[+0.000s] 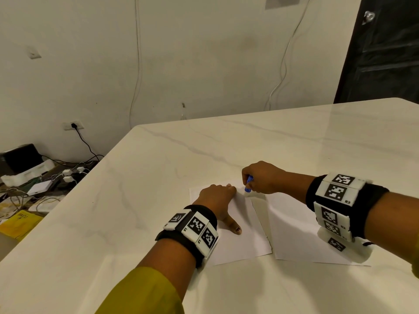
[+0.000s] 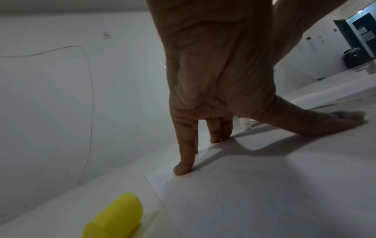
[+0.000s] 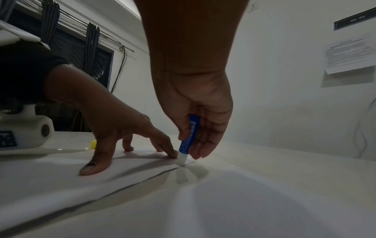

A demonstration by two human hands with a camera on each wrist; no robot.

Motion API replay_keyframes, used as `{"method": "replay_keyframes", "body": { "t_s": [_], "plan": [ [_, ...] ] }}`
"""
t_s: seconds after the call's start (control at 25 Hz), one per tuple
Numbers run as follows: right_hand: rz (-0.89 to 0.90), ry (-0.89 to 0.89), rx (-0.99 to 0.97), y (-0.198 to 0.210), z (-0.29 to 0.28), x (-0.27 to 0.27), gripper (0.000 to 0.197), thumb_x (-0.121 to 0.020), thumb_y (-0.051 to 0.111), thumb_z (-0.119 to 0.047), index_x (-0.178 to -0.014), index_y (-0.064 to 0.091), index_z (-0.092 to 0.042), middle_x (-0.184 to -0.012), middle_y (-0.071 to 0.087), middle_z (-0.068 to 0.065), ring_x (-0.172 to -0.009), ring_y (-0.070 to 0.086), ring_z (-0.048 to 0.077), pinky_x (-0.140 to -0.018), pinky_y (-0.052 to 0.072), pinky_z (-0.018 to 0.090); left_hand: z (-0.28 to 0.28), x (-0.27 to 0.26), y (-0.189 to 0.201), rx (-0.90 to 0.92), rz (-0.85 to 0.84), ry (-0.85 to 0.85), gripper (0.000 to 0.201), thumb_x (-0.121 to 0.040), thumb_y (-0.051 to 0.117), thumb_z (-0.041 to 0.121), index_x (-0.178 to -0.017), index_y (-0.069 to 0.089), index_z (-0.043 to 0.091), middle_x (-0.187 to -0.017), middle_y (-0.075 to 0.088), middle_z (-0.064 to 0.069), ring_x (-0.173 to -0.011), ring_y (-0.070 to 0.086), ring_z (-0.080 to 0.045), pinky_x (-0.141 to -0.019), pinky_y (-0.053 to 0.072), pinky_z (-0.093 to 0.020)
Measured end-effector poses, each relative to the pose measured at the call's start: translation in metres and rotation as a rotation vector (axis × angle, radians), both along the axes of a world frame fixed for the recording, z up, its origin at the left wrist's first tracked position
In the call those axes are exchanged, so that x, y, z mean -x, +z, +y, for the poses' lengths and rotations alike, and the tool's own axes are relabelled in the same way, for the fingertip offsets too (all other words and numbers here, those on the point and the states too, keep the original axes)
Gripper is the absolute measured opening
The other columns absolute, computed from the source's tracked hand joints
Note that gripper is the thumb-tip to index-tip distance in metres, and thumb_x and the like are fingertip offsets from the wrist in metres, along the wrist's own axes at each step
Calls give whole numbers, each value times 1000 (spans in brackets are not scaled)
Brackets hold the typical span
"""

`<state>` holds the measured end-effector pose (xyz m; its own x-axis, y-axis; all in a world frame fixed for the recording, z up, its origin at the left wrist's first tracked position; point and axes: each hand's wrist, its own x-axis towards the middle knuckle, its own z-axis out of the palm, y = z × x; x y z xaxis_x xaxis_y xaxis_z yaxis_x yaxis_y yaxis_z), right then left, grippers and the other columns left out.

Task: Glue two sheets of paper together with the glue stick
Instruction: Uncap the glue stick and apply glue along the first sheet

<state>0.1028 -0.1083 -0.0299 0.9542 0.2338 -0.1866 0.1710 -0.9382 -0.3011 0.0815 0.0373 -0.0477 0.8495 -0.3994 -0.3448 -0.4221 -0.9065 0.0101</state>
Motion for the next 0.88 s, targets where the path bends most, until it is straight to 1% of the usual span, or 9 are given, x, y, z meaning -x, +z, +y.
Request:
{"method": "replay_keyframes", "body": {
  "t_s": [0.16, 0.36, 0.44, 0.48, 0.52, 0.6, 0.76, 0.88],
  "plan": [
    [-1, 6, -1, -2, -1, 9, 23, -90, 55, -11, -112, 61, -6, -121, 62, 13, -89, 45, 17, -75, 36, 26, 0, 0, -1, -10, 0, 7, 93, -60, 81, 51, -133, 37, 13, -127, 54, -9, -115, 52, -29, -95, 43, -39],
    [-6, 19, -5, -3, -3, 19, 22, -91, 55, -12, -112, 61, -7, -119, 63, 12, -88, 45, 16, -73, 36, 25, 1, 0, -2, -17, -3, 0, 91, -61, 80, 53, -132, 37, 13, -125, 55, -9, -113, 52, -29, -91, 44, -38],
    [2, 28, -7, -3, -3, 23, 22, -91, 55, -12, -111, 62, -7, -119, 63, 12, -88, 45, 16, -65, 37, 22, 1, 0, -2, -24, -5, 7, 92, -62, 79, 53, -133, 36, 13, -126, 55, -9, -114, 52, -29, -91, 43, -38],
    [7, 35, -10, -3, -3, 24, 22, -91, 55, -12, -111, 62, -7, -118, 63, 12, -88, 46, 16, -60, 35, 19, 1, 0, -2, -29, -5, 9, 93, -62, 79, 53, -134, 35, 14, -126, 54, -10, -115, 51, -29, -92, 43, -38],
    [11, 39, -13, -3, -4, 25, 22, -91, 55, -12, -110, 62, -7, -117, 64, 12, -88, 46, 16, -57, 33, 16, 1, 0, -1, -36, -3, 10, 95, -62, 79, 54, -136, 34, 14, -128, 54, -10, -116, 50, -29, -92, 43, -38],
    [18, 43, -22, -3, -7, 28, 21, -90, 55, -12, -110, 62, -7, -117, 64, 12, -88, 47, 17, -56, 31, 14, 0, -1, -2, -42, 4, 11, 97, -62, 78, 54, -138, 32, 14, -130, 53, -10, -119, 49, -29, -94, 43, -39],
    [29, 61, -19, -2, -9, 35, 21, -90, 55, -11, -110, 63, -6, -116, 64, 12, -88, 48, 17, -58, 32, 15, 2, 0, -1, -42, 1, 11, 102, -64, 78, 54, -143, 26, 15, -137, 48, -10, -124, 46, -30, -99, 41, -41],
    [33, 66, -9, -1, -11, 40, 21, -90, 55, -11, -110, 63, -7, -116, 64, 12, -87, 48, 17, -57, 32, 14, 1, -1, -2, -41, 5, 15, 101, -63, 78, 54, -142, 27, 15, -136, 48, -9, -124, 45, -29, -99, 41, -40]
  ]
}}
